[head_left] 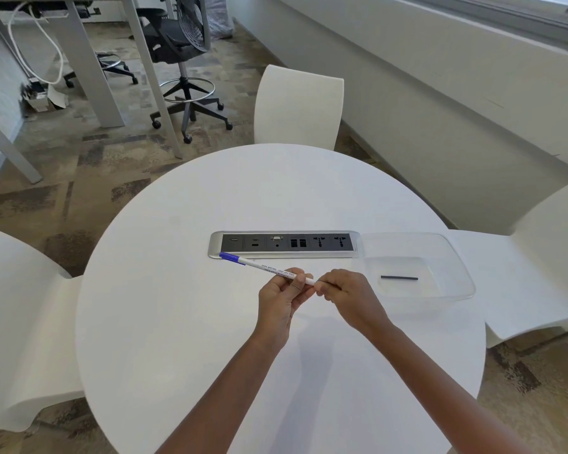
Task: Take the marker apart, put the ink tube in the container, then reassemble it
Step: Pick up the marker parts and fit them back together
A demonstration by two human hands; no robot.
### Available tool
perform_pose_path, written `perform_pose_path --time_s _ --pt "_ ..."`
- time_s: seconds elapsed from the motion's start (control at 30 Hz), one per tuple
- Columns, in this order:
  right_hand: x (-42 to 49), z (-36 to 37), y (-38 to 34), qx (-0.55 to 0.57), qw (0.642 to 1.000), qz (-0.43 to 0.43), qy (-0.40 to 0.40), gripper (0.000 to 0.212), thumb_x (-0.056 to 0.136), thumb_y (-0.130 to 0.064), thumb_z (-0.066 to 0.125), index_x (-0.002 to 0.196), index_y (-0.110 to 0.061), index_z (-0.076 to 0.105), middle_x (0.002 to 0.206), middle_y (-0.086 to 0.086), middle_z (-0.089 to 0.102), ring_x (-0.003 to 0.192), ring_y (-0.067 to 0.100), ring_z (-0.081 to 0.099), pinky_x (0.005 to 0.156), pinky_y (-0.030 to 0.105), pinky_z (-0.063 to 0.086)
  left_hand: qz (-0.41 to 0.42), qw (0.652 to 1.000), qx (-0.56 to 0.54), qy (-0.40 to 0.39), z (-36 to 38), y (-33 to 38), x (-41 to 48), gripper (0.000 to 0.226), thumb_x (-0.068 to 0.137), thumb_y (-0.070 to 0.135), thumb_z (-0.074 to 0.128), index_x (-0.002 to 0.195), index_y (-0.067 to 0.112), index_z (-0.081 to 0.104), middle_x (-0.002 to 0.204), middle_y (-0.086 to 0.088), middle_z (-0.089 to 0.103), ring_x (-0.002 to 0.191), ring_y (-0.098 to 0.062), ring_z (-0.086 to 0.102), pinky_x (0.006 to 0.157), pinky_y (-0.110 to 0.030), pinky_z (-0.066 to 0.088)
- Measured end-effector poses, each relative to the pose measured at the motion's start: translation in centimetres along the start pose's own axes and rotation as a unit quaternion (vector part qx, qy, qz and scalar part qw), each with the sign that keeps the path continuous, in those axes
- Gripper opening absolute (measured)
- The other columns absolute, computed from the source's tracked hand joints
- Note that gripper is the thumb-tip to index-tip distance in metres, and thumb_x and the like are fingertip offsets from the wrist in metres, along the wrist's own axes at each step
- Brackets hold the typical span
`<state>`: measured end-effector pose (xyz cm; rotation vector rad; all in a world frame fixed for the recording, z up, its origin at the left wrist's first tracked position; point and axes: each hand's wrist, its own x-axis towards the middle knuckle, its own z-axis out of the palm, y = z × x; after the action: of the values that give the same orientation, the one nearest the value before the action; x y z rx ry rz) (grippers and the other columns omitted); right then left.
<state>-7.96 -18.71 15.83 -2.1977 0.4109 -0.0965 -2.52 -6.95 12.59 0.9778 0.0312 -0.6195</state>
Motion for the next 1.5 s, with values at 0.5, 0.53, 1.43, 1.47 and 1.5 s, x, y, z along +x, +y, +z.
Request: perform_pose_path --time_s 0.5,0.53,1.43,1.47,1.5 --pt "-1.2 1.0 0.7 -0.125 0.984 -0.098 0.078 0.009 0.087 -0.011 0.057 0.091 -0.004 0.061 0.08 0.012 0.061 0.072 0.024 0.054 0.064 0.035 0.046 -0.004 0.998 0.035 0.053 0.2 0.6 0.1 0.008 0.085 0.004 0.059 0.081 0.005 0.066 0.06 0.002 0.072 0.061 -0.009 0.069 0.061 -0.016 0.056" --pt "-1.2 1.0 0.6 -0.156 0.975 -0.131 0.093 0.009 0.087 -0.009 0.057 0.088 -0.001 0.062 0.078 0.015 0.062 0.071 0.028 0.055 0.06 0.039 0.049 -0.005 0.998 0.034 0.049 0.3 0.5 0.1 0.008 0.085 0.004 0.059 0.081 0.005 0.065 0.06 0.002 0.072 0.062 -0.009 0.069 0.061 -0.016 0.056" --pt "-1.9 1.4 1.6 -0.024 0.996 -0.022 0.08 0.005 0.088 -0.013 0.057 0.092 -0.015 0.059 0.072 0.007 0.057 0.064 0.018 0.049 0.06 0.027 0.041 -0.026 0.997 0.04 0.067 0.1 0.0 0.1 0.007 0.083 0.003 0.061 0.081 0.005 0.068 0.067 -0.004 0.072 0.063 -0.013 0.069 0.059 -0.018 0.056" --pt "-2.0 1.6 1.6 -0.071 0.992 -0.053 0.093 0.007 0.088 -0.012 0.056 0.095 -0.012 0.06 0.077 0.008 0.058 0.066 0.018 0.049 0.06 0.027 0.04 -0.027 0.996 0.039 0.07 0.1 0.0 0.1 0.007 0.083 0.003 0.061 0.081 0.005 0.068 0.067 -0.004 0.072 0.063 -0.013 0.07 0.059 -0.018 0.056" --pt "-2.1 1.6 1.5 -0.106 0.985 -0.083 0.108 0.008 0.088 -0.011 0.056 0.095 -0.008 0.06 0.08 0.009 0.06 0.067 0.02 0.05 0.06 0.028 0.041 -0.028 0.996 0.039 0.07 0.1 0.0 0.1 0.006 0.083 0.004 0.062 0.082 0.004 0.068 0.067 -0.004 0.072 0.063 -0.013 0.07 0.059 -0.017 0.056"
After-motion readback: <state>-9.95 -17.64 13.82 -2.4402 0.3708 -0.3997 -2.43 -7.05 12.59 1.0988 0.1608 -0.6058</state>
